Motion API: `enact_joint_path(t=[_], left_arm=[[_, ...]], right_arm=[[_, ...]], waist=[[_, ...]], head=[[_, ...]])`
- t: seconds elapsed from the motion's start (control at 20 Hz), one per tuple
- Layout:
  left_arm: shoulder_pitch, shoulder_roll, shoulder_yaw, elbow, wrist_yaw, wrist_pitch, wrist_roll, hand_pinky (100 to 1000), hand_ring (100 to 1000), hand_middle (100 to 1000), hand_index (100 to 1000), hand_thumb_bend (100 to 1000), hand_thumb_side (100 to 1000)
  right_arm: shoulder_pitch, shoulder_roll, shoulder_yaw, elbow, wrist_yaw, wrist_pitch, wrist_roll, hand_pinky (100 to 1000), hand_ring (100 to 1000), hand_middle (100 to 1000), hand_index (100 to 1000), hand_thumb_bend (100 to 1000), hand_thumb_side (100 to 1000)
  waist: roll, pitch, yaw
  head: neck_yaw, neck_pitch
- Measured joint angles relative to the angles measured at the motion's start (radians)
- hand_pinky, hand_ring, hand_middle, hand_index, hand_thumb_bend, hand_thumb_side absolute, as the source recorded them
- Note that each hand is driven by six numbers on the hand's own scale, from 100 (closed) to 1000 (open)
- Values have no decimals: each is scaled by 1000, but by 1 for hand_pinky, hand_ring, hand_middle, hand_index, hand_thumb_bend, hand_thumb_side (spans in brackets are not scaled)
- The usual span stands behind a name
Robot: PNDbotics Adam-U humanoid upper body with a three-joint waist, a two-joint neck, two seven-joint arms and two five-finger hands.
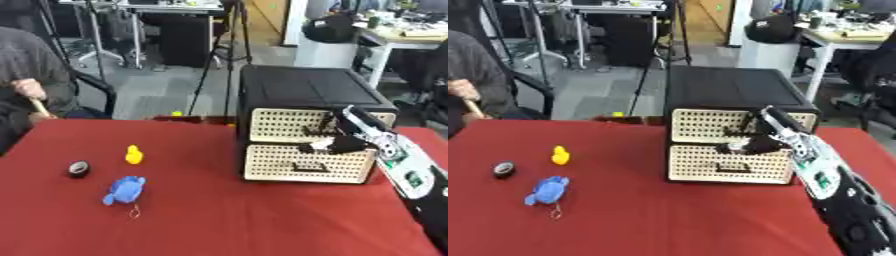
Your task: Pick up objects from table and place into drawer.
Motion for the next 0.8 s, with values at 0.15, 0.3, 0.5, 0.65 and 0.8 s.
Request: enact_joint_path(t=[0.15,0.3,0.5,0.65,0.8], left_arm=[[0,0,-2,0,0,0,0,426,427,510,778,100,837],[0,0,-4,0,0,-1,-1,426,428,510,778,100,835],[0,0,-4,0,0,-1,-1,426,428,510,778,100,836],[0,0,-4,0,0,-1,-2,426,428,510,778,100,836],[0,0,-4,0,0,-1,-2,426,428,511,778,100,837]], right_arm=[[-2,1,0,6,8,-3,3,126,100,100,566,906,536],[-2,1,0,9,19,-7,7,124,100,100,525,909,534],[-4,1,0,11,37,-8,13,122,100,100,489,911,532],[-4,1,0,11,47,-8,16,121,100,100,478,913,532],[-2,1,0,8,56,-11,20,118,100,100,471,915,538]], waist=[[0,-1,0],[0,-1,1],[0,-2,1],[0,-3,1],[0,-3,0]], head=[[-3,1],[-4,4],[-6,4],[-7,4],[-7,4]])
